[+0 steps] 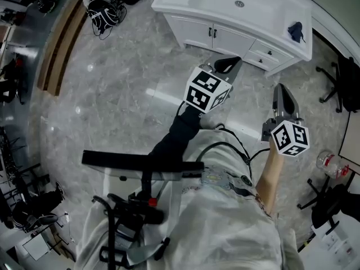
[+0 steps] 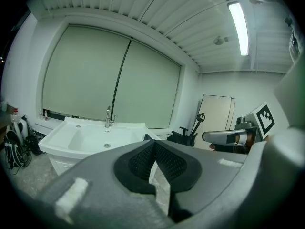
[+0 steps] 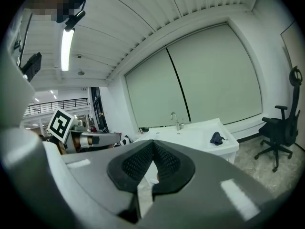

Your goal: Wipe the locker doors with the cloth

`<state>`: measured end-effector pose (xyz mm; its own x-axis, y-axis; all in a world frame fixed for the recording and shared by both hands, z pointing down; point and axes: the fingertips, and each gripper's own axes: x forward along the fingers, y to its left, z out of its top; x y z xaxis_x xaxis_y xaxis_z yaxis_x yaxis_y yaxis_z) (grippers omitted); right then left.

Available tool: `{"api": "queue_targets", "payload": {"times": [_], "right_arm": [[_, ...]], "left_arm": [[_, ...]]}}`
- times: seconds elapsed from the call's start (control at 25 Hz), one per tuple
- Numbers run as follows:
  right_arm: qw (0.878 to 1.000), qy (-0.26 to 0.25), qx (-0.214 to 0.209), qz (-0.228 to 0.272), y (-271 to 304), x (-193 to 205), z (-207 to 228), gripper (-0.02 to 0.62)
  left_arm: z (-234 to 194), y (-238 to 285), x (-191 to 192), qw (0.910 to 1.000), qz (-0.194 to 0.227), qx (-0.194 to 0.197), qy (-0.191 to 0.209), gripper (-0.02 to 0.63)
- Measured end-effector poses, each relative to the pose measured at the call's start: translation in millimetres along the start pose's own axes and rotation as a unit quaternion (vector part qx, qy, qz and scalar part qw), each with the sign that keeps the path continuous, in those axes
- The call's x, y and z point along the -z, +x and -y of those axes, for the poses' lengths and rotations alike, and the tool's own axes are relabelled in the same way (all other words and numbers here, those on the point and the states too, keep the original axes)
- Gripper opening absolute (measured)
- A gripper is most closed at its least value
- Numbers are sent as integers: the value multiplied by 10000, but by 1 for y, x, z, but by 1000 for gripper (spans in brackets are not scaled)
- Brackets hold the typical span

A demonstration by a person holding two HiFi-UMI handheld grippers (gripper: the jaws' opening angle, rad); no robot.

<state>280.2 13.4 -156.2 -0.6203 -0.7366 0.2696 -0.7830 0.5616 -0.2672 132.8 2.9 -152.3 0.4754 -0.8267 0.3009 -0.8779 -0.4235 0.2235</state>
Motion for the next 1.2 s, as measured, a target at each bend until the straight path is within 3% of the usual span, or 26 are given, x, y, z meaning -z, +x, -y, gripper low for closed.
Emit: {"api": "queue_targets", "payload": {"times": [0.36,0.68,1.0,1.2], "right_arm": [[10000,-22,-32,-5,-12,5,15,6],[9995,25,-217,-242,8,16,45,8],[9990,24,-118,-423,84,8,75,37],[9982,7,75,-589,138,-6,99,74]], "left_arm": [[16,12,8,10000,-25,49,-42,2],[8,29,14,9996,-87,-236,-139,2],[-45,94,-2,9997,-152,-101,-178,2],[-79,151,-31,9995,-213,230,7,2]]}}
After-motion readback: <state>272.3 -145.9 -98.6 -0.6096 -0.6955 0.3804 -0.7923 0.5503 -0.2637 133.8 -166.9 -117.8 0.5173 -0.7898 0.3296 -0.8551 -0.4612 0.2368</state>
